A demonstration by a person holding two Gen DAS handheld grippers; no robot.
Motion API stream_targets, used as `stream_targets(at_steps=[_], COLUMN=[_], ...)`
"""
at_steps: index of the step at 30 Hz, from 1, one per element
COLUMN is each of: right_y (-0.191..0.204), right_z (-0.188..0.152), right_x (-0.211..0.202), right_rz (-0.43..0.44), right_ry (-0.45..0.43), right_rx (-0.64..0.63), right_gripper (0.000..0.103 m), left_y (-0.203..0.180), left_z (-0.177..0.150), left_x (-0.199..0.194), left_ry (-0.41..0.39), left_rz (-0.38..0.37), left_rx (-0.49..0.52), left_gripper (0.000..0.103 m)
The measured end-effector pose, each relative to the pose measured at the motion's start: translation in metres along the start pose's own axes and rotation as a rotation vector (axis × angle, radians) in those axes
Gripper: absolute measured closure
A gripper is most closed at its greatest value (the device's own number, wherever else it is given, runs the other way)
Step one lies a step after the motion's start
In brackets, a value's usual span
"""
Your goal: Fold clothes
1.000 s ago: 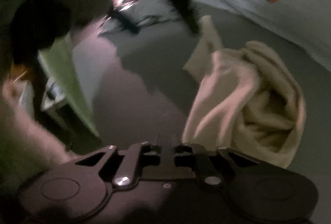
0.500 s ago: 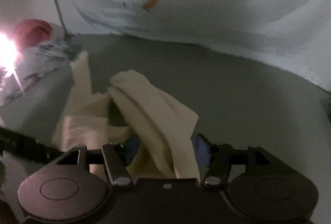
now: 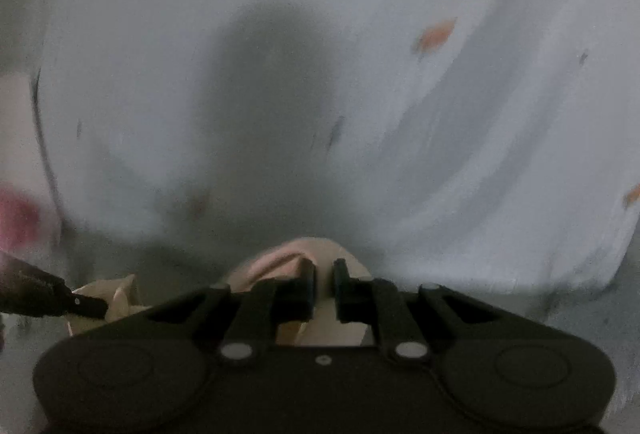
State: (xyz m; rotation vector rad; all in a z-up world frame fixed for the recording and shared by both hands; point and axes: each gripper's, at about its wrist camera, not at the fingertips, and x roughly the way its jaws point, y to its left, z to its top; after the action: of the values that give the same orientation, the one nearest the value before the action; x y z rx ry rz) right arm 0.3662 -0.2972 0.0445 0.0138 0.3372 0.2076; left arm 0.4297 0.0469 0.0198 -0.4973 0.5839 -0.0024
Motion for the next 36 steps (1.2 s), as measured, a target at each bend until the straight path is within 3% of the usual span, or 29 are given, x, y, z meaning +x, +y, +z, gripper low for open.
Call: stream_targets(at_steps=[5, 7, 10, 12, 14, 16, 20, 22, 24, 26, 32, 36], right_y=[-0.02, -0.024, -0.027, -0.025, -0.018, -0.003, 0.048, 0.065, 0.065, 0.06, 0.048, 0.051], right_z=[0.083, 0.092, 0.093, 0.068, 0.03, -0.02, -0.134, -0.16, -0.158, -0.147, -0.125, -0.127], right_x=[-0.061, -0.086, -0.12, -0.134, -0.139, -0.132, -0.11, -0.112, -0.113, -0.102, -0.033, 0.028], right_rz=[-0.111, -0.126, -0.142, -0.124, -0.079, -0.001, 0.199, 0.253, 0.29, 0.251, 0.094, 0.218], right_ry=[-0.264, -0.311, -0.341, -0.258, -0.102, 0.134, 0.661, 0.771, 0.762, 0.71, 0.621, 0.543], right_rx=[0.032, 0.054, 0.076, 0.116, 0.159, 0.162, 0.008, -0.014, 0.006, 0.014, 0.026, 0.1], right_gripper=[0.093, 0.092, 0.091, 0.091, 0.091, 0.089, 0.081, 0.073, 0.056, 0.043, 0.041, 0.034], left_y=[-0.061, -0.077, -0.08, -0.068, -0.043, -0.01, 0.082, 0.121, 0.149, 0.158, 0.147, 0.158], left_z=[0.099, 0.11, 0.091, 0.07, 0.04, 0.009, -0.066, -0.095, -0.115, -0.12, -0.122, -0.126], left_x=[-0.064, -0.088, -0.111, -0.118, -0.115, -0.1, -0.056, -0.048, -0.047, -0.046, -0.051, -0.052], left_ry=[-0.312, -0.398, -0.444, -0.42, -0.341, -0.234, 0.028, 0.1, 0.136, 0.137, 0.106, 0.088], left_rz=[-0.217, -0.273, -0.305, -0.295, -0.245, -0.135, 0.186, 0.279, 0.346, 0.379, 0.386, 0.384], left_rx=[0.047, 0.072, 0.089, 0.078, 0.028, -0.023, -0.202, -0.303, -0.379, -0.409, -0.367, -0.38], left_gripper=[0.098, 0.098, 0.098, 0.098, 0.098, 0.098, 0.098, 0.098, 0.098, 0.097, 0.096, 0.097])
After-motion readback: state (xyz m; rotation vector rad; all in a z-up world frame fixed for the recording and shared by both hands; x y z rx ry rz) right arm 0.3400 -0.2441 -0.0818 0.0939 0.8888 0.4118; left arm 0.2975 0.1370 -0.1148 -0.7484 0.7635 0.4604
